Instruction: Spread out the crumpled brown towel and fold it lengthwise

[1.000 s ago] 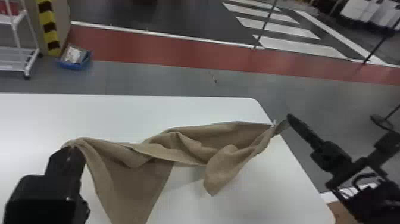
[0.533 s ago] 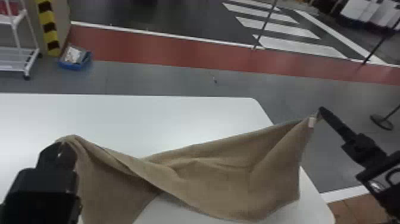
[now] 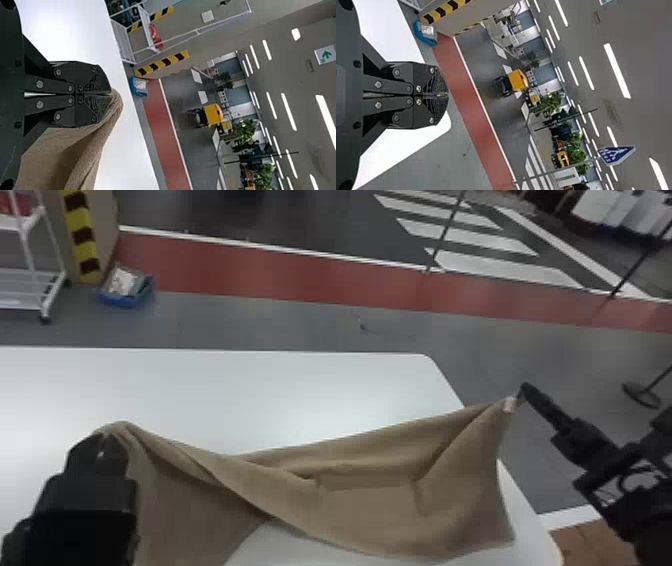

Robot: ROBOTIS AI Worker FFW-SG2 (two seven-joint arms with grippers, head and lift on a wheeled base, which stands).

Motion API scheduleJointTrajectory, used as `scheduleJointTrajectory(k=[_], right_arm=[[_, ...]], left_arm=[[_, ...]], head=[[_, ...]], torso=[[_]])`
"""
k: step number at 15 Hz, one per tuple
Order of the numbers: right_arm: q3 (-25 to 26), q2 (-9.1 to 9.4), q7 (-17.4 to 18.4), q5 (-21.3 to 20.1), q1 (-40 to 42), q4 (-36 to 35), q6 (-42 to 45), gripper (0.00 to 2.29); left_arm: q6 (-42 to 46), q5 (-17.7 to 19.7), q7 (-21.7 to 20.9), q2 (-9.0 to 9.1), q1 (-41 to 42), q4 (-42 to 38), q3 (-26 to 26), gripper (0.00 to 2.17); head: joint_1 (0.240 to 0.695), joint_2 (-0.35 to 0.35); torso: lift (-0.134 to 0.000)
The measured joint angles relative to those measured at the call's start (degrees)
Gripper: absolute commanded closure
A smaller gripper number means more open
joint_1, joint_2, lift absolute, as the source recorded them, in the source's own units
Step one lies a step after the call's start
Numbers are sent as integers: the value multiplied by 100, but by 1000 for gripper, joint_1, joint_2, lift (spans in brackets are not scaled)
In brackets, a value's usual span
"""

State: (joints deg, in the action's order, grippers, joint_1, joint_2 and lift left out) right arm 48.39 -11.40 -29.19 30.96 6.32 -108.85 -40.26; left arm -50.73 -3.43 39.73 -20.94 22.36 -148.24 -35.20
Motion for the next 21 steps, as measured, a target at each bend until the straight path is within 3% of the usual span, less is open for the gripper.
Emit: scheduleJointTrajectory(k=[2,3,4,5,7,11,14,17,21], right_arm=[[-62,-100,52,-128,-112,358,254,1268],[-157,-197,109,-206,-149,589,477,799],[-281,-286,136,-305,-181,800,669,93],[-435,-364,145,-481,-232,1034,859,-1],[-630,-395,201,-823,-298,1349,1205,26],[-506,-403,33,-929,-9,1314,1722,154],[-140,-369,-827,-788,465,952,1902,201],[254,-282,-1941,-740,878,778,1948,218],[506,-252,-2847,-913,1199,810,1947,286]], left_arm=[[6,-9,-1,-5,-8,139,56,1423],[11,0,-4,5,-17,208,97,1423],[13,15,-6,13,-28,255,119,1423],[14,34,-6,24,-40,291,130,1423],[14,56,-9,41,-64,323,121,1423],[14,70,-20,52,-86,354,111,1423],[14,95,-38,114,-188,478,79,1423],[14,125,-72,198,-309,640,40,1423],[14,180,-106,267,-433,845,25,1423]], head=[[695,-350],[695,-350],[695,-350],[695,-350],[695,-350],[695,-350],[695,-350],[695,-350],[695,-350]], torso=[[-124],[-124],[-124],[-124],[-124],[-124],[-124],[-124],[-124]])
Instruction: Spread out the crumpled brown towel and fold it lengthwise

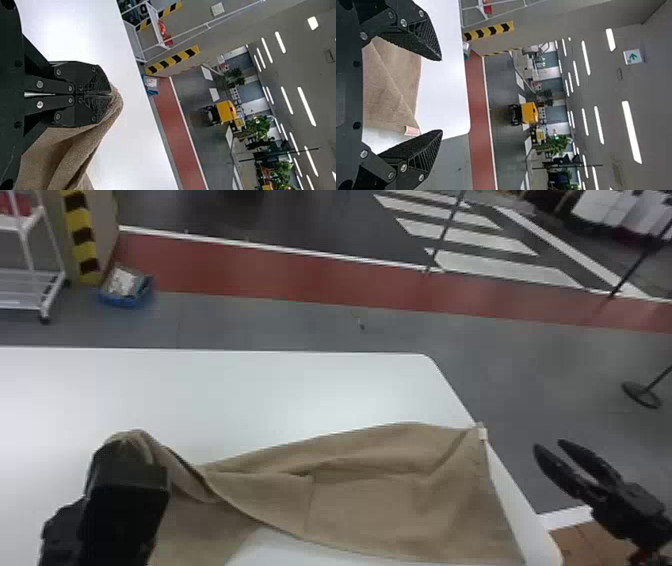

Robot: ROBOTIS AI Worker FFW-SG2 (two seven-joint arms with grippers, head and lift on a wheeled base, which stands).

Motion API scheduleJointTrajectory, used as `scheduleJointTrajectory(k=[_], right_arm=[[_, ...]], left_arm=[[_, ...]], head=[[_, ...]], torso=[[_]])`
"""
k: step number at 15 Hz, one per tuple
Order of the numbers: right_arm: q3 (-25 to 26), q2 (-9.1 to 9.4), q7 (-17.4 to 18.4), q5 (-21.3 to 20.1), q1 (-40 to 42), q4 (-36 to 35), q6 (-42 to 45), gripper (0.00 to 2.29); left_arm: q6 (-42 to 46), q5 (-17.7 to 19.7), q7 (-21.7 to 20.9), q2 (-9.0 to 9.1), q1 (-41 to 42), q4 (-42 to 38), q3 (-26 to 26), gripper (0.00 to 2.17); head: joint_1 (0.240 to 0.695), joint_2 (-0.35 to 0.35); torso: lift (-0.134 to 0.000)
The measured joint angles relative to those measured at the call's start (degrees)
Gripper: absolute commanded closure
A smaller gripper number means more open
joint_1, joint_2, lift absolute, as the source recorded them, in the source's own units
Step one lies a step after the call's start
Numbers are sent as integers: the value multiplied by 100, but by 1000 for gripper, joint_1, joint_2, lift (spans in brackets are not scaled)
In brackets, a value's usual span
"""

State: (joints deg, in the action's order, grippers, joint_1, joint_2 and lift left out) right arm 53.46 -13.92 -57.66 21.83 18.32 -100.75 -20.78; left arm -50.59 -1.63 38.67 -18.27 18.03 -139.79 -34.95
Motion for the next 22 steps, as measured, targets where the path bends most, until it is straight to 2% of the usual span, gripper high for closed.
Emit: scheduleJointTrajectory(k=[3,4,8,13,18,22], right_arm=[[92,-85,-768,-289,143,0,1,309],[121,-104,-1021,-381,200,-6,18,424],[275,-119,-1421,-712,557,-42,23,444],[278,-163,-1704,-1285,963,-56,76,444],[-167,-250,-1565,-2072,1103,16,123,475],[-417,-351,-1526,-2384,1097,119,124,475]], left_arm=[[0,14,0,12,-47,46,-19,1423],[0,14,0,12,-52,49,-20,1423],[0,71,-10,13,-112,146,-23,1423],[11,166,-47,9,-177,262,-29,1423],[35,172,-54,0,-177,284,-25,1423],[37,173,-48,-26,-169,272,-8,1423]], head=[[695,-350],[695,-350],[695,-350],[695,-350],[695,-350],[695,-350]], torso=[[-124],[-124],[-124],[-124],[-124],[-124]])
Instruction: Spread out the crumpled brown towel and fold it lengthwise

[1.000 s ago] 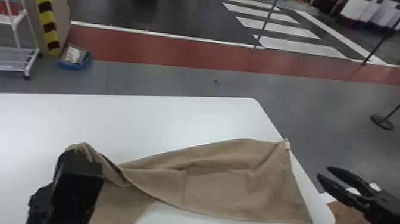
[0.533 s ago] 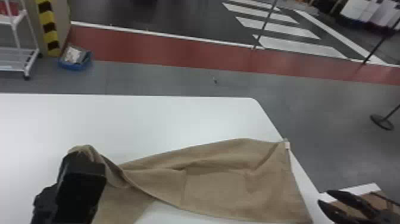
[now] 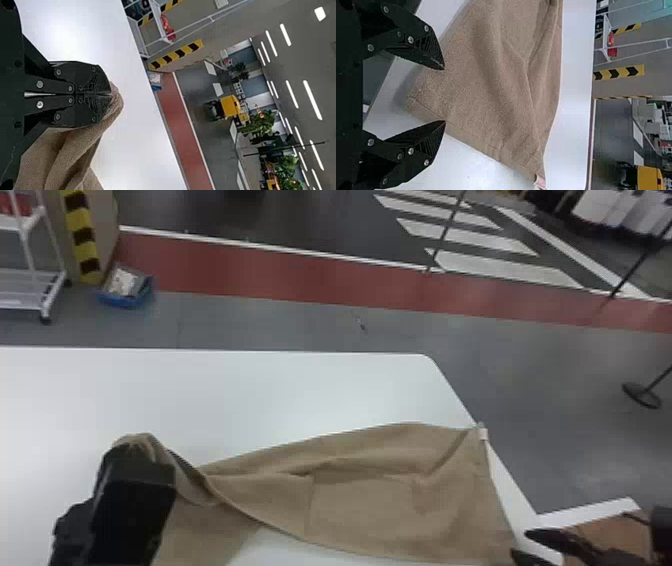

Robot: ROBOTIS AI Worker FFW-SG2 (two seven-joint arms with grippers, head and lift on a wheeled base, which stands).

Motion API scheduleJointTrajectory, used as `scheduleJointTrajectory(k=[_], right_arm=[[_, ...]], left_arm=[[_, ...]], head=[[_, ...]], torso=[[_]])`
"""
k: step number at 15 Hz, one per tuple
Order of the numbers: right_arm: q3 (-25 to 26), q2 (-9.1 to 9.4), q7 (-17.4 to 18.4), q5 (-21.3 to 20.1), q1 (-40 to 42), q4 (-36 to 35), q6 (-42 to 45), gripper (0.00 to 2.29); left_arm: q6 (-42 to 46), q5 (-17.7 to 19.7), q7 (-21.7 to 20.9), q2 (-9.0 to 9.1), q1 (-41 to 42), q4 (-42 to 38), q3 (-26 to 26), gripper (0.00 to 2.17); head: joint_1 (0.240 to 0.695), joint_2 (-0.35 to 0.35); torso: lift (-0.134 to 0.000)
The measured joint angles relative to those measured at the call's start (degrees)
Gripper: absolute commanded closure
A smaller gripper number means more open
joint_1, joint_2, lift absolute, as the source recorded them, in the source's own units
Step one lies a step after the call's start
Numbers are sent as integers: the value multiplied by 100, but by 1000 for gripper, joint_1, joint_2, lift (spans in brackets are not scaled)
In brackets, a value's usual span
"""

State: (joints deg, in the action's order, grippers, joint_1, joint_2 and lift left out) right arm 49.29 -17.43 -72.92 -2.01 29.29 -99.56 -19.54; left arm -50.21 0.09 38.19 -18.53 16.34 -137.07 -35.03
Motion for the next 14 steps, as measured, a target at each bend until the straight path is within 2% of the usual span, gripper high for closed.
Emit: scheduleJointTrajectory(k=[12,14], right_arm=[[-247,-150,20,-407,-45,140,-255,593],[-307,-175,57,-458,-84,159,-316,842]], left_arm=[[33,9,-43,16,0,14,37,1423],[33,9,-40,10,0,14,40,1423]], head=[[695,-350],[695,-350]], torso=[[-124],[-124]])
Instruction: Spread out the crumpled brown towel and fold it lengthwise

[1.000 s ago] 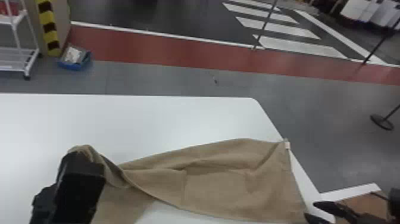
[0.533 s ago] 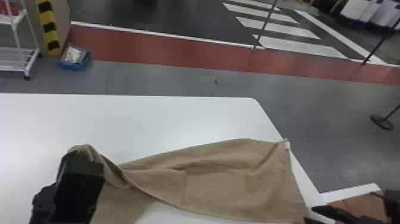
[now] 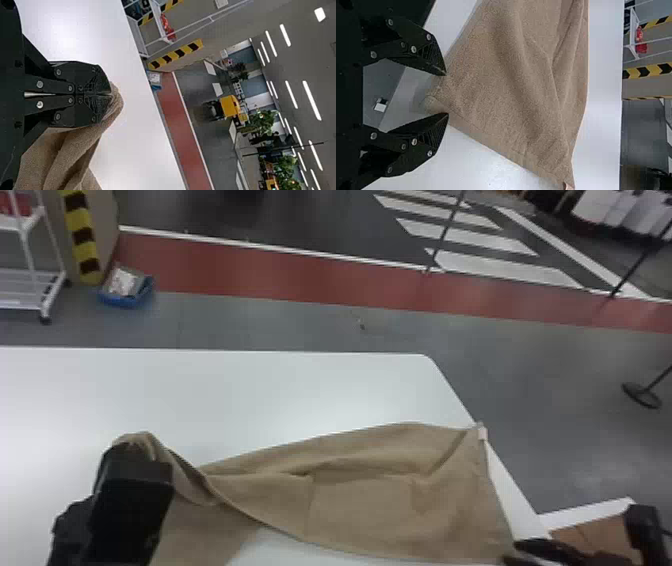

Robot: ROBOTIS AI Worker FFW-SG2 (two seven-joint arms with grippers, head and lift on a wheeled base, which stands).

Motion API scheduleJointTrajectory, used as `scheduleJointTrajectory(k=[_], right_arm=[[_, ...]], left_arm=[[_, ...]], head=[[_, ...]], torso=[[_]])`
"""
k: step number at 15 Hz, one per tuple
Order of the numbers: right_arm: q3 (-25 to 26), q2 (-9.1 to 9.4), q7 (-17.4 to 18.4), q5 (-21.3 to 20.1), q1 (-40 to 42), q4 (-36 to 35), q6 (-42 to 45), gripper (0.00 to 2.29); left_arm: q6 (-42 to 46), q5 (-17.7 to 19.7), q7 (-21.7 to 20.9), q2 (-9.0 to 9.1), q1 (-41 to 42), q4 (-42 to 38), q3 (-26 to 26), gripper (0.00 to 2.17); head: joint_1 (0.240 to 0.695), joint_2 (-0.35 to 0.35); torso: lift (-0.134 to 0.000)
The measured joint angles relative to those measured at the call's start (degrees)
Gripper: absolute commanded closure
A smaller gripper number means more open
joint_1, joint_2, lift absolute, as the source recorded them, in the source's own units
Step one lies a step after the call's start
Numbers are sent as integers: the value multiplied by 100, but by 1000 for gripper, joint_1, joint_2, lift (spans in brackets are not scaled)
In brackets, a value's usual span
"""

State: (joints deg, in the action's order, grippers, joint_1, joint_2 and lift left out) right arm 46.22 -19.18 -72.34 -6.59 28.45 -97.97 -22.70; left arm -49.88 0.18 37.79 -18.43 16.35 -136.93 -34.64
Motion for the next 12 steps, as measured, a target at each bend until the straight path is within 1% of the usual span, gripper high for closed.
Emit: scheduleJointTrajectory(k=[1,2,3,4,8,10,12], right_arm=[[-13,-9,3,-5,-17,1,-35,984],[-19,-17,3,-3,-37,0,-94,1177],[-14,-21,1,21,-50,-17,-157,1281],[9,-22,-8,76,-55,-50,-210,1298],[326,-23,-88,621,-121,-298,-429,1298],[581,-39,-200,925,-341,-431,-678,1298],[835,-77,-213,1232,-670,-476,-937,1298]], left_arm=[[0,0,0,-2,0,0,0,1423],[0,0,0,-3,0,0,-1,1423],[0,0,0,-3,0,-1,-3,1423],[-2,0,0,-3,0,-2,-3,1423],[-2,-5,8,6,-8,-12,9,1423],[0,-27,37,8,-9,-17,19,1423],[15,-46,75,13,-15,-37,60,1423]], head=[[695,-350],[695,-350],[695,-350],[695,-350],[695,-350],[695,-350],[695,-350]], torso=[[-124],[-124],[-124],[-124],[-124],[-124],[-124]])
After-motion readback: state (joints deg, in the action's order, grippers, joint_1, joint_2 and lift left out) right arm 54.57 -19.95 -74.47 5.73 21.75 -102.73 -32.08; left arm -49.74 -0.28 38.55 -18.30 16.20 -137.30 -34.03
